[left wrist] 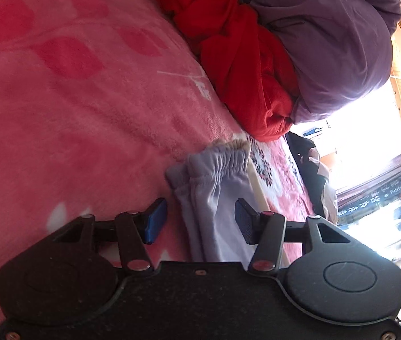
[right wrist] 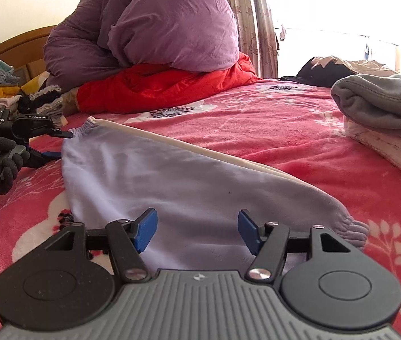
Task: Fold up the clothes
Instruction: 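Grasp the elastic cuffs with the left gripper and fold them toward the waistband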
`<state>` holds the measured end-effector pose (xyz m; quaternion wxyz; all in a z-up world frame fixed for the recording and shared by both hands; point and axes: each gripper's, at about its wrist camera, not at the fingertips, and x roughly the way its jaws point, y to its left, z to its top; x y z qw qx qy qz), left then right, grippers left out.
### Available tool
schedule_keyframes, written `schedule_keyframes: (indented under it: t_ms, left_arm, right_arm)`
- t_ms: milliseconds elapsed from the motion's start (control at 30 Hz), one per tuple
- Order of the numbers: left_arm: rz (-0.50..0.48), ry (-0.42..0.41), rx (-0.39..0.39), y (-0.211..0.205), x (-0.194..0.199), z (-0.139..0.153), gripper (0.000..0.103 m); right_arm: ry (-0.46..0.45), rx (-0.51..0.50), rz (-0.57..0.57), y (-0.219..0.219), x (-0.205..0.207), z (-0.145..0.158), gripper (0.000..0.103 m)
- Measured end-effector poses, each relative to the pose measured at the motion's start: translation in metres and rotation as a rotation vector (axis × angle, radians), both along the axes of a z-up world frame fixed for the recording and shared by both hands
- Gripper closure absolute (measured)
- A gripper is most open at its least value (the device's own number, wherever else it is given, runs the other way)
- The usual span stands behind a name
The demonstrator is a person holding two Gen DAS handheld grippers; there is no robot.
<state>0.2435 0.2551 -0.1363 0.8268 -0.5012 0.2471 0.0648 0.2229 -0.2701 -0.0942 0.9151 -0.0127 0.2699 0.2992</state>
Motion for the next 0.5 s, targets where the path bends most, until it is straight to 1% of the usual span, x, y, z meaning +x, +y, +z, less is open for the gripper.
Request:
schedule_keyframes:
  t_ms: [100, 133, 200, 233, 267, 300, 367, 400, 467, 500]
  left_arm:
    - [-0.005, -0.018, 0.009, 0.001, 0.010, -0.002, 0.051]
    - [0.000, -0.024, 0.003, 0.002, 0.011, -0.004, 0.053]
    - [0.009, -0.025, 0.000, 0.003, 0.011, -0.008, 0.062]
    - [0.011, -0.015, 0.001, 0.004, 0.012, -0.009, 0.071]
    - [0.015, -0.011, -0.012, 0.005, 0.012, -0.009, 0.073]
    - [0.019, -0.010, -0.031, 0.007, 0.011, -0.010, 0.077]
    - [0.021, -0.002, -0.043, 0.008, 0.011, -0.007, 0.082]
    - [0.020, -0.001, -0.035, 0.007, 0.011, -0.003, 0.084]
    - [0.011, 0.001, 0.011, 0.000, 0.009, 0.009, 0.088]
    - [0.006, -0.004, 0.038, -0.005, 0.008, 0.016, 0.088]
  right_arm:
    - [0.001, -0.004, -0.022, -0.004, 0.004, -0.002, 0.040]
    - [0.001, -0.005, -0.028, -0.005, 0.005, -0.003, 0.040]
    - [0.000, -0.001, -0.039, -0.007, 0.006, -0.003, 0.040]
    - [-0.001, 0.002, -0.044, -0.008, 0.006, -0.003, 0.040]
    - [-0.003, 0.006, -0.048, -0.009, 0.006, -0.002, 0.040]
    - [-0.004, 0.012, -0.052, -0.010, 0.006, -0.002, 0.040]
    - [-0.006, 0.025, -0.060, -0.013, 0.006, 0.000, 0.040]
    - [-0.005, 0.037, -0.064, -0.015, 0.006, 0.001, 0.040]
    - [-0.001, 0.067, -0.072, -0.019, 0.007, 0.003, 0.040]
    - [0.000, 0.080, -0.077, -0.022, 0.007, 0.004, 0.040]
